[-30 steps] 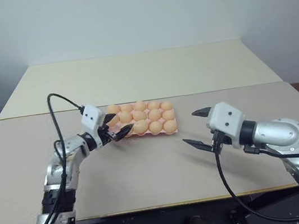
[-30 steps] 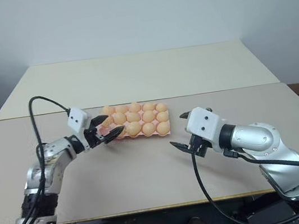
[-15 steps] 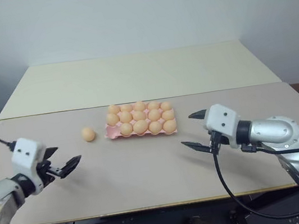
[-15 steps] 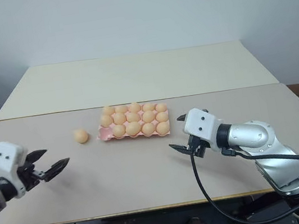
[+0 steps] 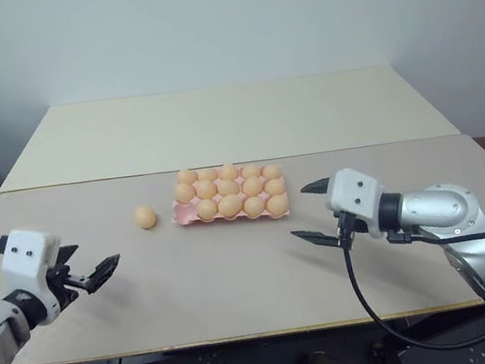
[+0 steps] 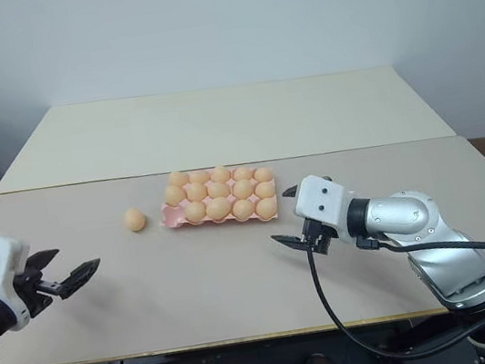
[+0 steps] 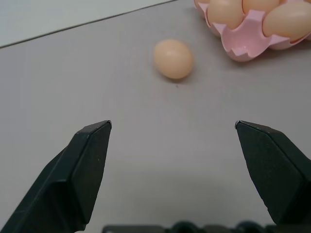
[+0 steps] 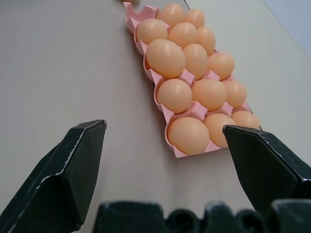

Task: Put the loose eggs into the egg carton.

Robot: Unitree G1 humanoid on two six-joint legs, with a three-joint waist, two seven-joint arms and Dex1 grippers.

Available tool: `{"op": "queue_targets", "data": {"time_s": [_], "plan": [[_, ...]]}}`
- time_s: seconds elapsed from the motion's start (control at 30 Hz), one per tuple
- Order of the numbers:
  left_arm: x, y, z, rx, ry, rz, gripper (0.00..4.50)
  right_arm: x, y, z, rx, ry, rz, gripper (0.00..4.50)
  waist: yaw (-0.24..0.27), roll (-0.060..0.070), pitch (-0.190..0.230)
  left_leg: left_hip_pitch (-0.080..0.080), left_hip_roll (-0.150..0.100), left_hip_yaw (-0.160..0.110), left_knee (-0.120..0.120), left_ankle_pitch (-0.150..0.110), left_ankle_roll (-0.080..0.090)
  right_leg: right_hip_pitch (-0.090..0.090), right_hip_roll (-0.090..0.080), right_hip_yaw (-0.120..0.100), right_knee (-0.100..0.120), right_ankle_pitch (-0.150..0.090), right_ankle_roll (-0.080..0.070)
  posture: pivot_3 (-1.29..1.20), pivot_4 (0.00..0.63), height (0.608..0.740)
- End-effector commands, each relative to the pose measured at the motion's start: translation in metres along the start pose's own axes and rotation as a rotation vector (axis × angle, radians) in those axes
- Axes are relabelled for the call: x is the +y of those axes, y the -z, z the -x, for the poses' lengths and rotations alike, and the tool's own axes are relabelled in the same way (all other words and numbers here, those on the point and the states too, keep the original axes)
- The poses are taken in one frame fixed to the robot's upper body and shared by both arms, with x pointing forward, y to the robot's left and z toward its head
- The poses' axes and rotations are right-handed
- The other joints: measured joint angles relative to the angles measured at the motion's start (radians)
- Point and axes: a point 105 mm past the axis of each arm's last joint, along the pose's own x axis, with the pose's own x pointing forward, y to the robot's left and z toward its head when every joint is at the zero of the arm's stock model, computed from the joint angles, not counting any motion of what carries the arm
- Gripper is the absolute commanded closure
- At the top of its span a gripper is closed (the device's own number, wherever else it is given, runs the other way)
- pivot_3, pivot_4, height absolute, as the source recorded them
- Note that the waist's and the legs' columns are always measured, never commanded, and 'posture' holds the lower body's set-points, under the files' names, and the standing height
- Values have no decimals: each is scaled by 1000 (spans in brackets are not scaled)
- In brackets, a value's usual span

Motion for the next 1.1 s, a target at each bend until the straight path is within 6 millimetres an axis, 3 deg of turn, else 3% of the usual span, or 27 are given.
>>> {"op": "queue_targets", "data": {"time_s": [0.03,0.17,0.4,0.73,0.93,1.03,1.1], "plan": [[0,-19,-24,-67,1,-15,53,-3,-13,3,-33,11,40,0,4,0,0,0,0,0,0,0,0,0,0,0,0,0,0,0,150,740],[-3,-29,-58,-80,26,-12,53,-3,-14,3,-28,12,42,0,3,-1,0,0,-1,0,0,0,0,1,0,0,0,1,1,0,150,740],[-5,-24,-100,-70,3,27,53,-4,-13,10,-4,45,37,0,-3,-1,0,-1,0,0,0,0,0,0,1,0,-1,4,6,0,150,740],[-11,-10,-133,-50,-14,58,53,-3,-16,18,-4,77,-9,0,-3,-1,-1,-1,0,0,0,0,0,1,2,0,0,4,6,0,150,740],[-4,-8,-144,-45,-47,108,53,-2,-14,19,6,83,-10,0,-3,-1,-1,-1,0,0,0,0,0,1,2,0,0,4,6,0,150,740],[-3,-9,-145,-47,-35,109,674,-2,-14,19,4,86,-10,0,-3,-1,-1,-1,0,0,0,0,0,1,2,0,0,4,6,0,150,740],[-3,-3,-146,-22,-25,105,1316,-2,-14,18,4,87,-11,0,-3,-1,-1,-1,0,0,0,0,0,1,2,0,0,4,6,0,150,740]]}}
